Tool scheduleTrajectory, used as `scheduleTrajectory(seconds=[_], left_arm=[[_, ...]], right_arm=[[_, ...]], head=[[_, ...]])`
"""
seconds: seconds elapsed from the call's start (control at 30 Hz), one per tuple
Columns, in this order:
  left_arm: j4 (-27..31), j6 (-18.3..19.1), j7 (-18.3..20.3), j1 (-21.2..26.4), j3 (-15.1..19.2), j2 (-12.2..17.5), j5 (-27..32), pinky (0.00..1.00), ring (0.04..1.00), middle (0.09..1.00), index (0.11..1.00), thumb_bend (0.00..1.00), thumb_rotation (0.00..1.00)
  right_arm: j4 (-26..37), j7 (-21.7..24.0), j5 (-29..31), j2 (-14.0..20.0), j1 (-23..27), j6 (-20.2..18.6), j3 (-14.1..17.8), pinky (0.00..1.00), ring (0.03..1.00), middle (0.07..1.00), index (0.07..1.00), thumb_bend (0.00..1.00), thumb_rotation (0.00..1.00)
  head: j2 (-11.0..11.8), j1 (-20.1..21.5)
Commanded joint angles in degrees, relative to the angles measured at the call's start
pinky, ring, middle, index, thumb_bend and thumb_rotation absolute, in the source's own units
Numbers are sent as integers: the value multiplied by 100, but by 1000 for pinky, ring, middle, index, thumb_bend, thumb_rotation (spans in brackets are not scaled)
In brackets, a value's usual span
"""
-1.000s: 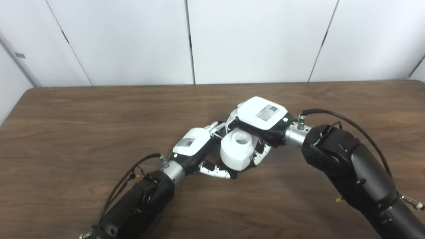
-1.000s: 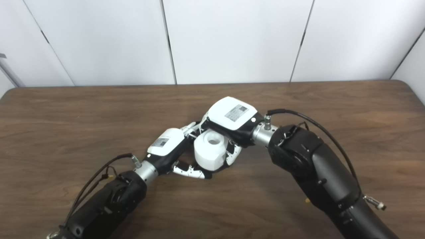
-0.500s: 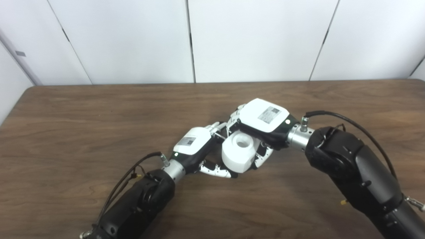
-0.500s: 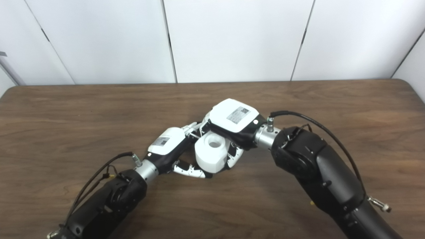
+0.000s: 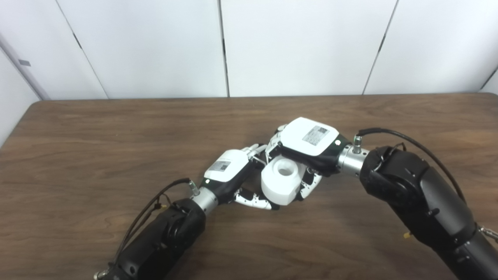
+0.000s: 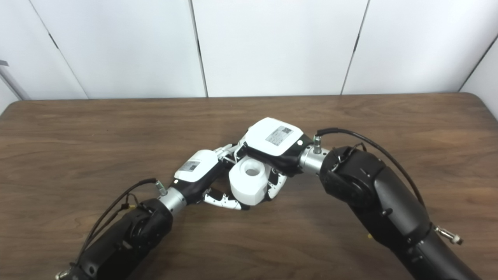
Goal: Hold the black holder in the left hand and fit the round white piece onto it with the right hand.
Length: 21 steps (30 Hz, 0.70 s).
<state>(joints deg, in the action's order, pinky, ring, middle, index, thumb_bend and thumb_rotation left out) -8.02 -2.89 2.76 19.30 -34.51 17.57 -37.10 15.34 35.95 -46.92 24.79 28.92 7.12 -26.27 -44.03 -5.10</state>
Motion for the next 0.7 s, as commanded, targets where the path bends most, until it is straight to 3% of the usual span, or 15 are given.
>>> scheduleTrajectory(seconds=[0.0, 0.07, 0.2, 0.67], left_arm=[[-231, 50, 682, -320, -366, 43, -246, 936, 978, 962, 485, 524, 67], [-210, 86, 719, -317, -375, 49, -260, 935, 979, 964, 485, 524, 68], [-203, 96, 740, -310, -376, 48, -253, 936, 979, 962, 486, 524, 68], [-217, 67, 739, -312, -375, 53, -254, 931, 977, 964, 486, 524, 69]], right_arm=[[82, 105, -107, 10, -56, -33, -22, 787, 775, 755, 672, 783, 165], [102, 1, -234, -56, -75, -118, 55, 786, 776, 780, 807, 855, 177], [107, -161, -365, -172, -103, -213, 200, 796, 792, 813, 902, 861, 158], [59, -399, -458, -297, -96, -127, 450, 754, 773, 796, 940, 866, 155]], head=[[-8, 5], [-8, 5], [-8, 20], [-31, 16]])
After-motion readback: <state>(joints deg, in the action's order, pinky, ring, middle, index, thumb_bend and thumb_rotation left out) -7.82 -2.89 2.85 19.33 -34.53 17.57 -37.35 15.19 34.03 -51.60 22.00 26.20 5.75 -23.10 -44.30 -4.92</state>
